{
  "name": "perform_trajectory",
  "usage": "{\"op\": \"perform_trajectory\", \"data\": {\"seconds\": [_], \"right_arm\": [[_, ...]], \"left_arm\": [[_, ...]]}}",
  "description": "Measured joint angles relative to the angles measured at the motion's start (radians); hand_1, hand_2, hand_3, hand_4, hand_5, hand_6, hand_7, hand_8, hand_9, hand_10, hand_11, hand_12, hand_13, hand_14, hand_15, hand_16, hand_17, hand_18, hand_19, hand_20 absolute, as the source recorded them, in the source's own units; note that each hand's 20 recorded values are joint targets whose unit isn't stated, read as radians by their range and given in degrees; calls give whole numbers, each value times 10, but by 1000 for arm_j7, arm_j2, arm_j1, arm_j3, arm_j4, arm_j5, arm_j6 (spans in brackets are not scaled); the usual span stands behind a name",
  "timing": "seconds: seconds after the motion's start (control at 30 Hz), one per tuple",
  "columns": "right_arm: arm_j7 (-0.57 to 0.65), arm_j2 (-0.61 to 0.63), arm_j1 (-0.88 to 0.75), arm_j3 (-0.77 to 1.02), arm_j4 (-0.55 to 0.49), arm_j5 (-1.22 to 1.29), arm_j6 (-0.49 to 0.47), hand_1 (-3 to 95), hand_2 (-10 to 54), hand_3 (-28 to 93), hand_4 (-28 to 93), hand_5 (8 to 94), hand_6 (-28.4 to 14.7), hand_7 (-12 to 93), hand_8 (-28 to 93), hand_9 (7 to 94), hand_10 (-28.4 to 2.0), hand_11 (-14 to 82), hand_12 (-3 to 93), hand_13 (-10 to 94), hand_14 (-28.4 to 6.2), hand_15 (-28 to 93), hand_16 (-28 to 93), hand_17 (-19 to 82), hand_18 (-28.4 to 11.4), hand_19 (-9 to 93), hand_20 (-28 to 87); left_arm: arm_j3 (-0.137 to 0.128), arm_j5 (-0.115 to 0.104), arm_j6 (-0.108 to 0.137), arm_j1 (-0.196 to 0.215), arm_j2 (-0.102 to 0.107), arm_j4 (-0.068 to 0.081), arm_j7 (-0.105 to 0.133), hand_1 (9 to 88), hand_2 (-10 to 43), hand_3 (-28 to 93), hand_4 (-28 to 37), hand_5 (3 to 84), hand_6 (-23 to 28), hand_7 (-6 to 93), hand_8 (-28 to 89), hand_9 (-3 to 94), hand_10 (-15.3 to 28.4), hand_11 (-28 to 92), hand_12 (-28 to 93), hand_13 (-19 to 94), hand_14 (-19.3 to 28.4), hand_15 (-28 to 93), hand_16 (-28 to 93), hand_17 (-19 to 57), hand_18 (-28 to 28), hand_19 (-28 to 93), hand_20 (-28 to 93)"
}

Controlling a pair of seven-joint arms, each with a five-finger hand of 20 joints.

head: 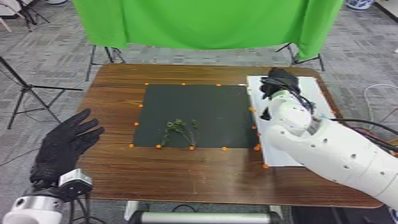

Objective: Arrange flowers

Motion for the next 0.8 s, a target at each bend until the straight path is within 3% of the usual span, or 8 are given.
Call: {"op": "perform_trajectory", "data": {"seconds": [0.4,0.8], "right_arm": [[-31,-146,-175,177,-134,-82,-134,462,-95,910,-271,883,-37,264,246,926,-118,452,240,866,-37,809,161,436,-237,932,276],[-41,-184,-315,174,-199,-86,-172,464,-95,907,-268,884,-37,260,247,926,-119,452,239,865,-40,809,162,435,-240,932,277]], "left_arm": [[-15,-1,18,25,18,-12,12,234,49,826,-213,367,100,141,-99,328,192,236,88,247,263,455,-88,-93,246,599,-80],[-17,-1,18,26,16,-13,4,233,49,827,-213,368,100,140,-99,329,192,237,87,247,264,455,-89,-93,246,599,-80]]}}
